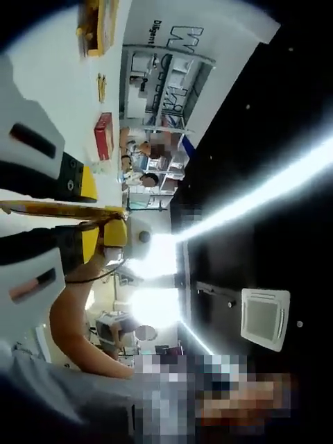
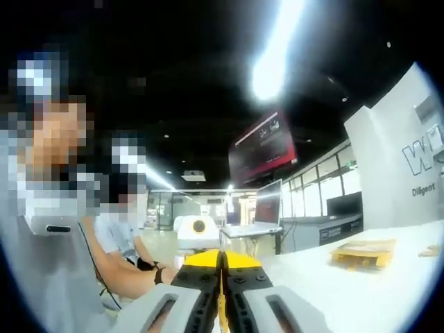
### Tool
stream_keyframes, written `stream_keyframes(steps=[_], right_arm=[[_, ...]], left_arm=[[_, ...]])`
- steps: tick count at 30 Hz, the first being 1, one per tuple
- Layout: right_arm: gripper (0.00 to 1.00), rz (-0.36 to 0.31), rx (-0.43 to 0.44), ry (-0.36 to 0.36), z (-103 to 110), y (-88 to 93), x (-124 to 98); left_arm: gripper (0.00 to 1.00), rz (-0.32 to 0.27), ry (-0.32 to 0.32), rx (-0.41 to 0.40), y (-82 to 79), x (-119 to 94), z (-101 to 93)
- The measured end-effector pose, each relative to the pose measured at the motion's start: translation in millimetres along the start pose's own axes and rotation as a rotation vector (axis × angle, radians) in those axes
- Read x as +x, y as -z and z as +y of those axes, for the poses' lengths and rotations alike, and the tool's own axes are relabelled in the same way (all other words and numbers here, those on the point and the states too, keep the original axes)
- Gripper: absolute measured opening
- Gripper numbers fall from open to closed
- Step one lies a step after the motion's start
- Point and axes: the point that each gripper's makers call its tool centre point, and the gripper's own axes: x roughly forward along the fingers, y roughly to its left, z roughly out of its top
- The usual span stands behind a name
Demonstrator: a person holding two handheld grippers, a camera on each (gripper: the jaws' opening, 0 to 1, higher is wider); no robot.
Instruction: Tear open the coffee pouch, take out the coffee, and pour the coffee from the pouch into the cup
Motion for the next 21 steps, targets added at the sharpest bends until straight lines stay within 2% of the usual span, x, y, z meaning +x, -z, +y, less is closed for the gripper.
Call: stream_keyframes(steps=[7,21], right_arm=[[0.01,0.006,-0.013,-0.017,6.5,-2.4,4.1],[0.02,-0.018,-0.019,-0.009,8.0,-10.0,1.4]], left_arm=[[0.17,0.009,0.025,-0.005,-2.6,4.8,-0.8],[0.13,0.016,0.046,-0.014,5.0,11.1,-3.2]])
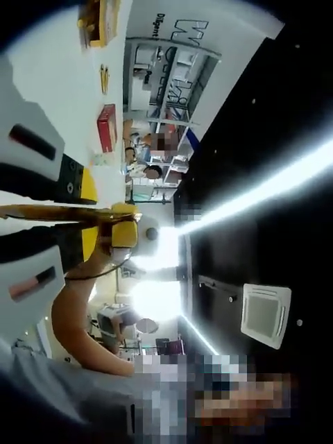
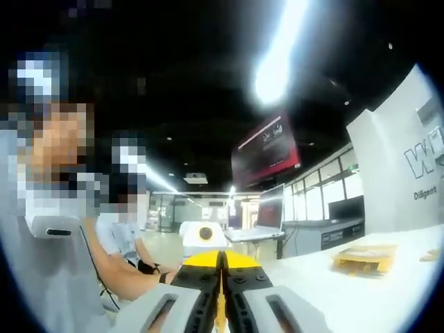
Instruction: Tear open the coffee pouch, take out the coffee, and pour the coffee from the pouch into the cup
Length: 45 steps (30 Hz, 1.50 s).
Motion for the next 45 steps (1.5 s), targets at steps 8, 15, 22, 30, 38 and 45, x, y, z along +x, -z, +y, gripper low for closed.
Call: stream_keyframes(steps=[8,15,22,30,38,45], right_arm=[[0.02,0.003,-0.027,0.004,0.1,-1.5,-2.7],[0.05,-0.003,-0.039,0.01,-1.4,-2.5,-2.3],[0.16,0.03,-0.033,0.015,-5.5,-3.1,-1.5],[0.15,0.044,-0.039,0.014,-5.7,-3.2,2.7],[0.04,0.032,-0.028,0.031,-9.4,-1.0,2.3],[0.02,0.042,0.041,0.029,-10.5,3.6,0.6]], left_arm=[[0.08,0.011,0.006,0.007,-0.4,2.5,-2.7],[0.08,0.017,-0.006,0.004,-1.2,0.9,-1.4],[0.07,0.012,-0.014,-0.007,-4.1,-3.4,0.0],[0.07,-0.003,-0.019,-0.007,-5.9,-2.6,2.2],[0.08,-0.012,-0.044,-0.01,-3.1,-2.0,5.1],[0.17,-0.012,-0.043,-0.007,0.3,-4.4,5.1]])
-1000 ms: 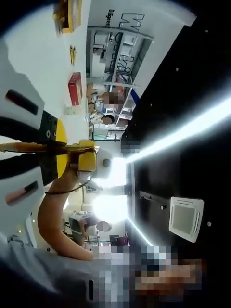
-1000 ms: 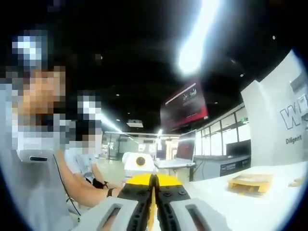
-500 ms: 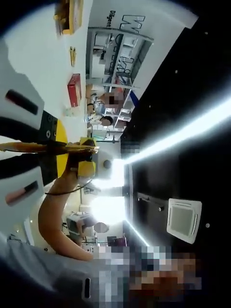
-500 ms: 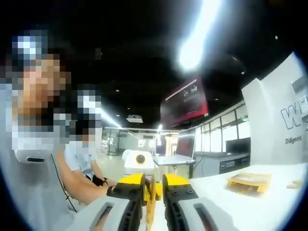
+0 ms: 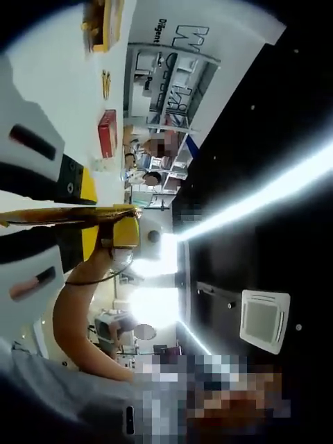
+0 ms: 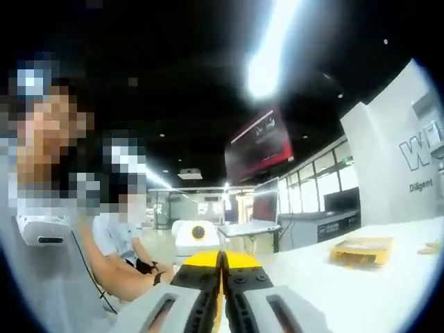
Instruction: Tear open the coffee pouch, take out the coffee, and pour the coffee from the pouch into the cup
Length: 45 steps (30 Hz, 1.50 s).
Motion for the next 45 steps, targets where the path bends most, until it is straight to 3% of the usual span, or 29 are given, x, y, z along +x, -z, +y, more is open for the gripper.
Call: stream_keyframes(steps=[5,7,14,19,33,45], right_arm=[[0.02,-0.019,0.011,-0.041,6.9,-2.8,0.9],[0.02,-0.021,0.012,-0.049,8.3,-3.2,1.2],[0.08,-0.018,-0.026,-0.046,7.8,-3.0,-0.2],[0.04,-0.017,-0.041,-0.049,10.5,-5.4,0.9],[0.07,-0.02,-0.061,-0.049,8.3,-5.4,8.1],[0.03,-0.005,-0.045,-0.048,6.3,-3.8,8.2]], left_arm=[[0.16,0.019,0.051,-0.032,6.5,1.1,-5.7],[0.13,0.043,0.06,-0.008,12.9,3.0,-9.6],[0.09,0.048,0.031,0.011,14.4,4.2,-8.4],[0.09,0.035,0.032,0.005,13.3,6.7,-9.6],[0.09,0.006,0.01,-0.004,10.3,5.4,-4.9],[0.09,0.002,0.018,-0.008,11.7,5.8,-5.5]])
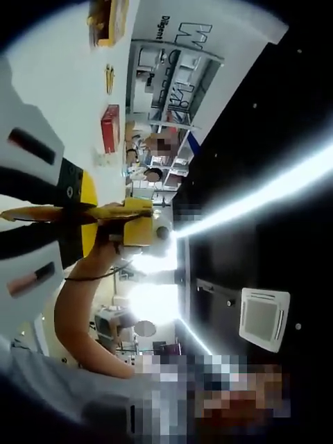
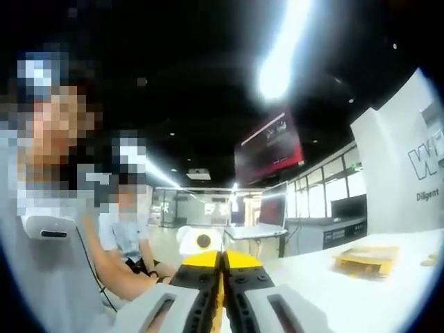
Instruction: Tear open the coffee pouch, take out the coffee, and pour the coffee from the pouch into the cup
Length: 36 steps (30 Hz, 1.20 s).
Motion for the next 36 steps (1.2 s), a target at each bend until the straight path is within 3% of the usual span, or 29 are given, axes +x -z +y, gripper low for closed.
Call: stream_keyframes(steps=[7,13,18,23,30,36], right_arm=[[0.02,0.015,0.024,0.003,-4.3,0.5,-2.4],[0.02,0.003,0.034,0.01,-4.7,1.5,-3.7],[0.02,0.017,0.032,0.016,-3.8,5.3,-7.4],[0.02,0.035,0.031,0.009,-2.7,8.6,-10.7],[0.02,0.069,0.016,-0.003,0.2,12.2,-12.4],[0.02,0.089,0.005,-0.013,1.4,12.5,-14.8]], left_arm=[[0.2,-0.006,0.004,-0.012,-5.7,-4.6,3.8],[0.19,-0.042,-0.014,-0.054,-13.2,-11.6,12.5],[0.15,-0.046,-0.011,-0.032,-20.7,-18.2,14.8],[0.1,-0.01,0.029,-0.03,-31.6,-16.5,12.6],[0.1,0.084,0.085,0.056,-43.0,-4.2,5.8],[0.09,0.177,0.111,0.11,-40.9,0.3,2.2]])
